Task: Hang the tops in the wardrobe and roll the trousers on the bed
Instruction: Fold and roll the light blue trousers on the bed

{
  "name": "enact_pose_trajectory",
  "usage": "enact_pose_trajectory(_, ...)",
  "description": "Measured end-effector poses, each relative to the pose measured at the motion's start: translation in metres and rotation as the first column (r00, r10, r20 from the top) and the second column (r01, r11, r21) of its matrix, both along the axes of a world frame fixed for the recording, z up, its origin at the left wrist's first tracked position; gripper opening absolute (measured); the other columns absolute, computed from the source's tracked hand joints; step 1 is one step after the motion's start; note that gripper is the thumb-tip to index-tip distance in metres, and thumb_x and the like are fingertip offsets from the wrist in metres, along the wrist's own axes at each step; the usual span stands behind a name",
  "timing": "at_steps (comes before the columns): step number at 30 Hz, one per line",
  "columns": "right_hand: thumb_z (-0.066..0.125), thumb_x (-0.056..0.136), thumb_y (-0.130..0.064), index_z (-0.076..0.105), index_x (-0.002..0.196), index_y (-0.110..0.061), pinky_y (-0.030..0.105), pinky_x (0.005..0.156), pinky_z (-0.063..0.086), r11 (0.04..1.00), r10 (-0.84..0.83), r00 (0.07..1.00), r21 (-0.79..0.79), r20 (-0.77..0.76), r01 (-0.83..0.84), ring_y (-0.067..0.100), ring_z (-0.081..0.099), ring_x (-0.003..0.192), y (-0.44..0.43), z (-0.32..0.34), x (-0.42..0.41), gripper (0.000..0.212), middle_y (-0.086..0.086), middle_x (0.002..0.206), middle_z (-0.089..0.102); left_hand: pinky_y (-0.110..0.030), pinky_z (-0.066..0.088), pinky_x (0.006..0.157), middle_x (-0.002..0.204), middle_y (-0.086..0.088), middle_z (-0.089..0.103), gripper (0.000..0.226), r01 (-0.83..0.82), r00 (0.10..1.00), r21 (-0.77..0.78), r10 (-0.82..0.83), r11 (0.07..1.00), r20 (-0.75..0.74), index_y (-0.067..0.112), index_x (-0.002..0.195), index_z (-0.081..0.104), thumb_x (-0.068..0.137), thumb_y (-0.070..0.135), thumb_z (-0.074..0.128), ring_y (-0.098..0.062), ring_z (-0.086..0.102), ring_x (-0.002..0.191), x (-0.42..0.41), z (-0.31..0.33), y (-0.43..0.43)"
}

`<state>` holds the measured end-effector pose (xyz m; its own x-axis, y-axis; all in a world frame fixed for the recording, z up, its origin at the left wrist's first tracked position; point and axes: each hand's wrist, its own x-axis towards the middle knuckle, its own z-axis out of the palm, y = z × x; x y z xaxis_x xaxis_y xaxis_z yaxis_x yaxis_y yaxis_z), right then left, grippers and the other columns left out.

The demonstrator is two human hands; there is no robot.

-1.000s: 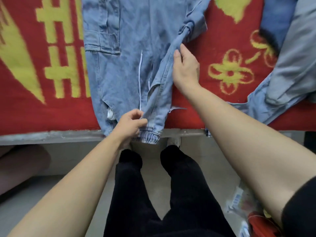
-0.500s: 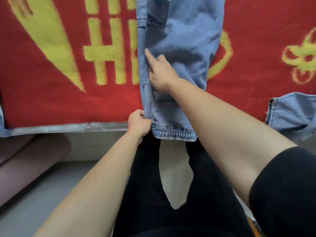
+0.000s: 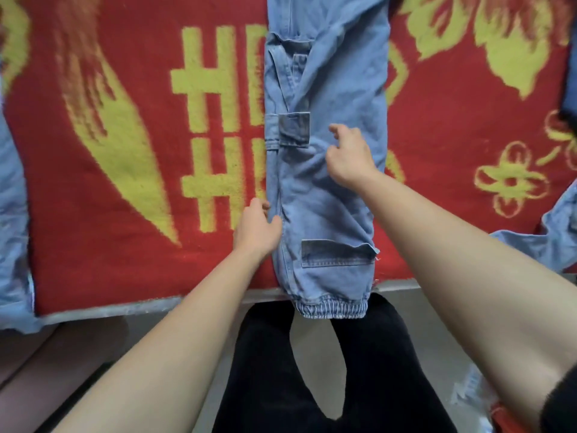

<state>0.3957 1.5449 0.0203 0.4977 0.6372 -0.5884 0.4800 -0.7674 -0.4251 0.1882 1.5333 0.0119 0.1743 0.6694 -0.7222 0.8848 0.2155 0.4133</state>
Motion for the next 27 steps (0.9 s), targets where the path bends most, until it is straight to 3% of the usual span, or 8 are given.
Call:
enact_pose_trajectory(5, 0.038, 0.097, -0.003, 0.040, 0.147, -0.007, 0.025, 0.110, 0.023, 0.962, -0.178, 0.984, 0.213, 0.005, 0.173, 0.025, 0.041, 0.136, 0.043, -0.017, 0.049, 0.050, 0.014, 0.147, 0.043, -0.040, 0.039, 0.095, 0.126, -0.012, 0.050, 0.045, 0.047, 0.993, 0.420, -0.086, 0.906, 0.075, 0.013, 0.127, 0.050, 0.090, 0.035, 0.061, -0.030, 0.049, 0.117, 0.073, -0.003, 0.073)
enact_pose_trajectory(8, 0.044, 0.094, -0.003, 0.042, 0.147, -0.009, 0.031, 0.112, 0.032, 0.896, -0.313, 0.939, 0.285, -0.141, 0.341, 0.025, 0.048, 0.132, 0.072, -0.033, 0.080, 0.053, 0.011, 0.144, 0.048, -0.043, 0.041, 0.093, 0.128, -0.011, 0.048, 0.056, 0.129, 0.988, 0.584, -0.152, 0.802, -0.010, 0.014, 0.133, 0.046, 0.088, 0.045, 0.061, -0.031, 0.047, 0.118, 0.114, -0.013, 0.106)
enact_pose_trajectory(10, 0.050, 0.091, -0.004, 0.044, 0.145, -0.014, 0.039, 0.103, 0.048, 0.768, -0.460, 0.815, 0.303, -0.352, 0.565, 0.022, 0.059, 0.119, 0.094, -0.038, 0.102, 0.055, 0.005, 0.137, 0.054, -0.044, 0.041, 0.094, 0.131, -0.012, 0.047, 0.067, 0.186, 0.982, 0.612, -0.168, 0.769, -0.087, 0.014, 0.138, 0.042, 0.087, 0.054, 0.058, -0.032, 0.047, 0.119, 0.139, -0.022, 0.126)
enact_pose_trajectory(13, 0.056, 0.085, -0.013, 0.046, 0.138, -0.021, 0.028, 0.066, 0.055, 0.546, -0.566, 0.574, 0.252, -0.592, 0.799, 0.011, 0.061, 0.090, 0.125, -0.040, 0.137, 0.055, 0.001, 0.122, 0.055, -0.046, 0.040, 0.094, 0.133, -0.012, 0.045, 0.077, 0.272, 0.962, 0.625, -0.203, 0.732, -0.181, 0.014, 0.140, 0.039, 0.083, 0.062, 0.058, -0.033, 0.044, 0.122, 0.166, -0.036, 0.155)
enact_pose_trajectory(16, 0.058, 0.086, -0.018, 0.052, 0.132, -0.017, 0.028, 0.066, 0.054, 0.450, -0.599, 0.461, 0.200, -0.655, 0.870, 0.018, 0.062, 0.106, 0.148, -0.040, 0.172, 0.047, 0.002, 0.121, 0.062, -0.048, 0.035, 0.099, 0.141, -0.013, 0.041, 0.081, 0.395, 0.919, 0.638, -0.280, 0.661, -0.278, 0.016, 0.144, 0.036, 0.081, 0.062, 0.058, -0.034, 0.038, 0.129, 0.184, -0.047, 0.182)
enact_pose_trajectory(22, 0.067, 0.088, -0.026, 0.064, 0.111, -0.015, 0.028, 0.072, 0.055, 0.280, -0.575, 0.296, 0.156, -0.763, 0.947, 0.017, 0.067, 0.102, 0.189, -0.041, 0.232, 0.026, 0.002, 0.111, 0.072, -0.055, 0.021, 0.115, 0.160, -0.016, 0.019, 0.079, 0.501, 0.864, 0.637, -0.382, 0.586, -0.328, 0.015, 0.147, 0.034, 0.081, 0.055, 0.049, -0.033, 0.016, 0.147, 0.193, -0.057, 0.239)
enact_pose_trajectory(24, 0.066, 0.089, -0.036, 0.065, 0.117, -0.016, 0.026, 0.072, 0.050, 0.274, -0.566, 0.283, 0.148, -0.774, 0.950, 0.013, 0.067, 0.099, 0.205, -0.044, 0.248, 0.034, -0.001, 0.107, 0.072, -0.058, 0.015, 0.116, 0.162, -0.015, 0.013, 0.078, 0.449, 0.893, 0.632, -0.335, 0.632, -0.300, 0.015, 0.148, 0.033, 0.079, 0.047, 0.048, -0.031, 0.011, 0.149, 0.187, -0.064, 0.264)
enact_pose_trajectory(27, 0.072, 0.086, -0.038, 0.065, 0.106, -0.019, 0.023, 0.065, 0.050, 0.303, -0.556, 0.325, 0.178, -0.765, 0.936, 0.008, 0.071, 0.082, 0.232, -0.048, 0.263, 0.028, -0.006, 0.095, 0.073, -0.063, 0.001, 0.116, 0.164, -0.007, -0.011, 0.084, 0.330, 0.934, 0.440, -0.220, 0.835, -0.282, 0.025, 0.156, 0.008, 0.085, 0.052, 0.044, -0.025, -0.011, 0.150, 0.176, -0.085, 0.296)
